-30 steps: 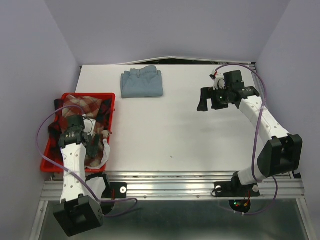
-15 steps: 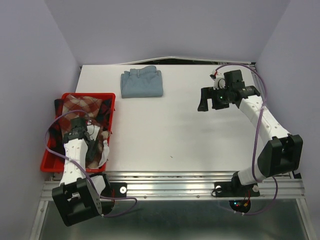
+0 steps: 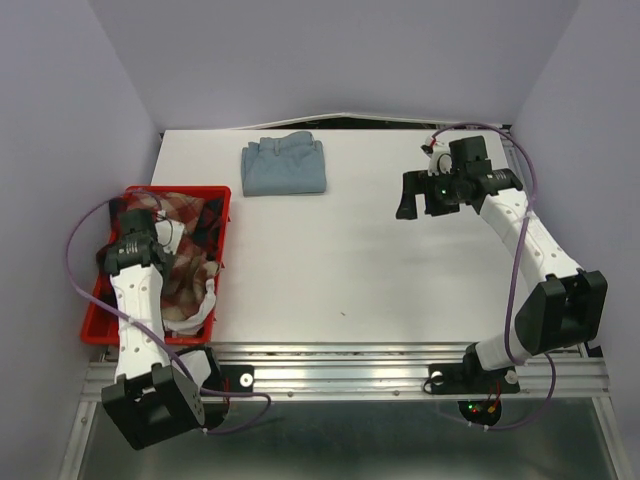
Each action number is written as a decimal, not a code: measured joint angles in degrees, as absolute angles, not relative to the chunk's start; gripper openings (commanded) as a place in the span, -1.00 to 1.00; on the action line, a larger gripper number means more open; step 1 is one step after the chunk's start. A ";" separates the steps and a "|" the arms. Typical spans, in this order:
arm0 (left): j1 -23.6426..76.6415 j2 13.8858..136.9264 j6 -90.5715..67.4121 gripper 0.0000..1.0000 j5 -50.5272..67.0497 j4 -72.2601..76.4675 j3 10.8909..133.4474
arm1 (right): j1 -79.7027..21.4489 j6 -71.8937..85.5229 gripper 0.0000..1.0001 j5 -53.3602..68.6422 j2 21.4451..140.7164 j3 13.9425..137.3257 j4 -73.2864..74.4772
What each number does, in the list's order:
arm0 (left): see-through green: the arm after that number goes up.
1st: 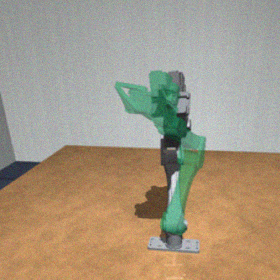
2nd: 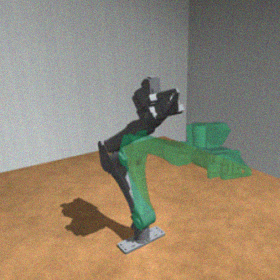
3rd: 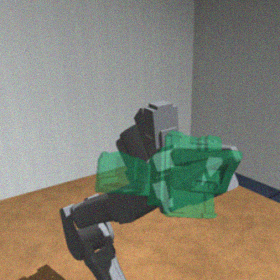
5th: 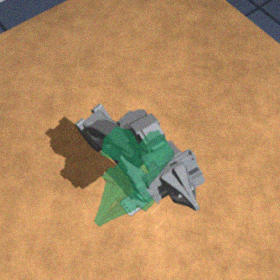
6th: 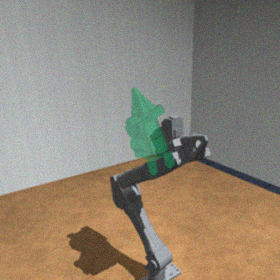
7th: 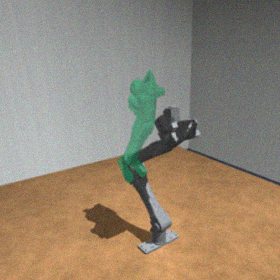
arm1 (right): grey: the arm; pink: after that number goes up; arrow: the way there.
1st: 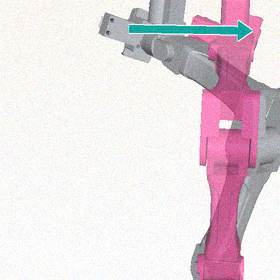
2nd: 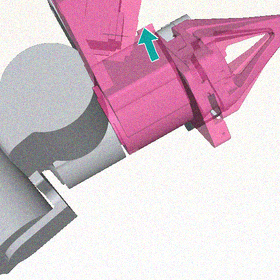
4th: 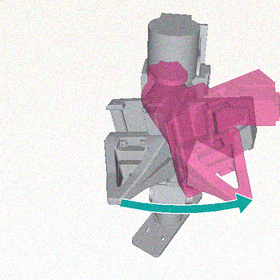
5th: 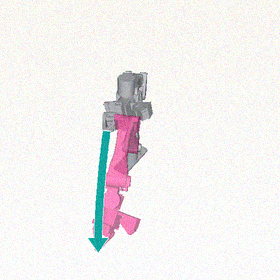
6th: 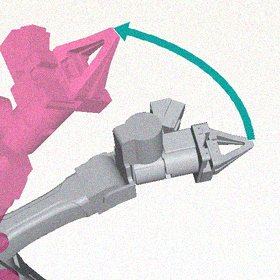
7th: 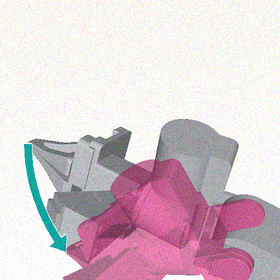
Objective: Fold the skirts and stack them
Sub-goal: Grab the skirt from the pile, then move the skirt to the center of the board
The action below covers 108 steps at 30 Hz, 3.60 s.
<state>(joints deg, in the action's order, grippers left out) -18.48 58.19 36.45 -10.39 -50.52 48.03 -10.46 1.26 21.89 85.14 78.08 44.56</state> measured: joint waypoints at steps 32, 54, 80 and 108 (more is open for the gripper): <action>3.46 78.30 16.62 -1.00 17.61 -57.91 131.00 | -10.46 2.26 1.00 21.26 85.97 81.82 44.82; 39.57 84.49 12.40 -1.00 20.38 -29.71 99.33 | -8.49 -0.14 1.00 9.80 85.47 82.63 44.84; 44.75 92.25 17.58 0.22 22.22 -24.32 87.90 | -1.21 -14.20 0.64 24.53 80.97 73.78 50.41; 69.28 76.25 30.61 0.57 6.52 -24.77 50.30 | -7.07 -14.85 0.41 9.65 86.54 59.33 48.88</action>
